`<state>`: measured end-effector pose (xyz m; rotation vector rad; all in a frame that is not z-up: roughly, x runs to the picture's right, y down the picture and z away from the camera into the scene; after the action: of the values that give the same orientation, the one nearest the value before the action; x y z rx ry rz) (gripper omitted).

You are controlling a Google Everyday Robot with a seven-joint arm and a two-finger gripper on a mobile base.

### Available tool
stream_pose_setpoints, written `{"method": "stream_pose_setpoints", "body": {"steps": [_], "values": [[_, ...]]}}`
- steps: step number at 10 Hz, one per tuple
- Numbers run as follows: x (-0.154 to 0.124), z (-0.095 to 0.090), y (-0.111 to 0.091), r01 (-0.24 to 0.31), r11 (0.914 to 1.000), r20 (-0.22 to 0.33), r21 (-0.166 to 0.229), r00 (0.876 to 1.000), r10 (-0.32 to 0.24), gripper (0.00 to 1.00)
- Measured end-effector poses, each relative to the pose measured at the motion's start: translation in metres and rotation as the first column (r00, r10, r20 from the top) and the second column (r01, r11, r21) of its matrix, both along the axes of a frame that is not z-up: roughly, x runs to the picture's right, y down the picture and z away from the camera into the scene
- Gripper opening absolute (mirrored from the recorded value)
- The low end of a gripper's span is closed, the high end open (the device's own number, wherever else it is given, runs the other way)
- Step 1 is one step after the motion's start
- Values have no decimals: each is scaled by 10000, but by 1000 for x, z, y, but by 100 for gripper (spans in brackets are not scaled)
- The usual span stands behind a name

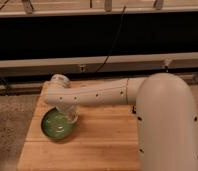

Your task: Place the white sponge in the ceramic bowl

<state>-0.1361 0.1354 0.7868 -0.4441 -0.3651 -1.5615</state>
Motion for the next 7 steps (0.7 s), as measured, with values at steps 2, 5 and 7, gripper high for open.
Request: {"method": "stream_pose_setpoints", "body": {"steps": [2, 5, 7], "values": [[0, 1, 0, 24, 10000, 12, 6, 10000, -24, 0], [-2, 2, -1, 71, 10000, 57, 6, 10000, -71, 0], [-3, 2, -1, 99, 10000, 79, 11, 9999, -99, 5]]}}
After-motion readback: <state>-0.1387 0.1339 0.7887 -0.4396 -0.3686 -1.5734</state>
